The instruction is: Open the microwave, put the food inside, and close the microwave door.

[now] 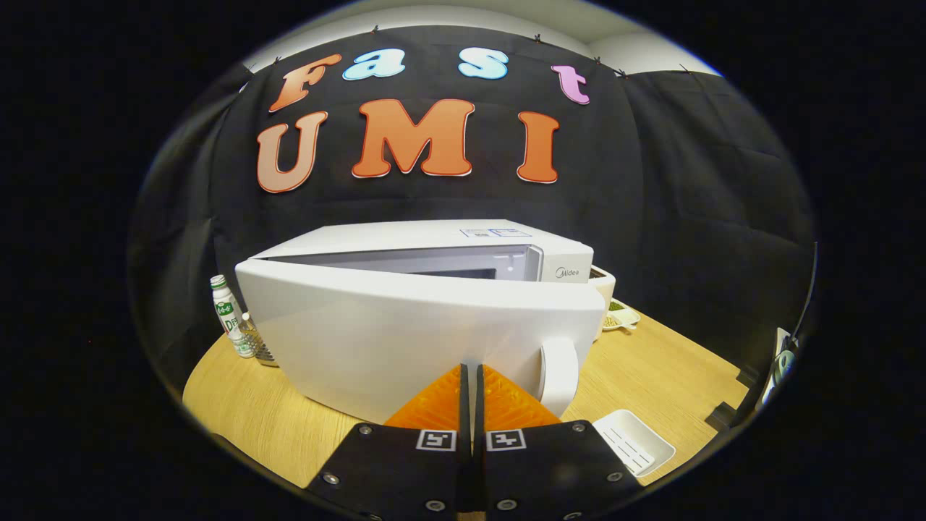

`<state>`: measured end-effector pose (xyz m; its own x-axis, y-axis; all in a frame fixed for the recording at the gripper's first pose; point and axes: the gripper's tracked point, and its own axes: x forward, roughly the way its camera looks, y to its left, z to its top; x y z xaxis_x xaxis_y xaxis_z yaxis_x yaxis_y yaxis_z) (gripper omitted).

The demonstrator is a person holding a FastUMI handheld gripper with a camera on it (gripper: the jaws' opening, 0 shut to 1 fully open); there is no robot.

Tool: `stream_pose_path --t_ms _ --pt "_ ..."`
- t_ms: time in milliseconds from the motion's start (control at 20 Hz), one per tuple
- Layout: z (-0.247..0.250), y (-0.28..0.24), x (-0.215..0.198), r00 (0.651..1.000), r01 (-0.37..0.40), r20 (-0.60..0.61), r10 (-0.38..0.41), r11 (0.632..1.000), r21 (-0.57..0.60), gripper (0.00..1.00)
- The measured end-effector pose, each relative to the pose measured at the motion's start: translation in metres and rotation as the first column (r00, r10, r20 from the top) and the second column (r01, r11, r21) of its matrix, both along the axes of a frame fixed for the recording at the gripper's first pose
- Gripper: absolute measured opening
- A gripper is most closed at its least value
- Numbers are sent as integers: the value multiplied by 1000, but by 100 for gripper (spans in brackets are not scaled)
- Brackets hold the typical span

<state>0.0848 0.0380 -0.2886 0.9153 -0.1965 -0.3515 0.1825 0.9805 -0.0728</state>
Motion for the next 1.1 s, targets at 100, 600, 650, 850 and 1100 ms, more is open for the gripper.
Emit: stream_pose_path --t_ms 100,600,650,850,1100 --pt "-4 1 18 999 -33 -4 33 999 29 1" --pt "1 -6 78 991 -130 25 130 991 -21 0" --pt "2 -6 79 988 -149 41 151 988 -38 0" --pt "3 -6 71 981 -193 8 193 980 -48 1" --pt "57 -15 45 987 -161 32 159 985 59 1"
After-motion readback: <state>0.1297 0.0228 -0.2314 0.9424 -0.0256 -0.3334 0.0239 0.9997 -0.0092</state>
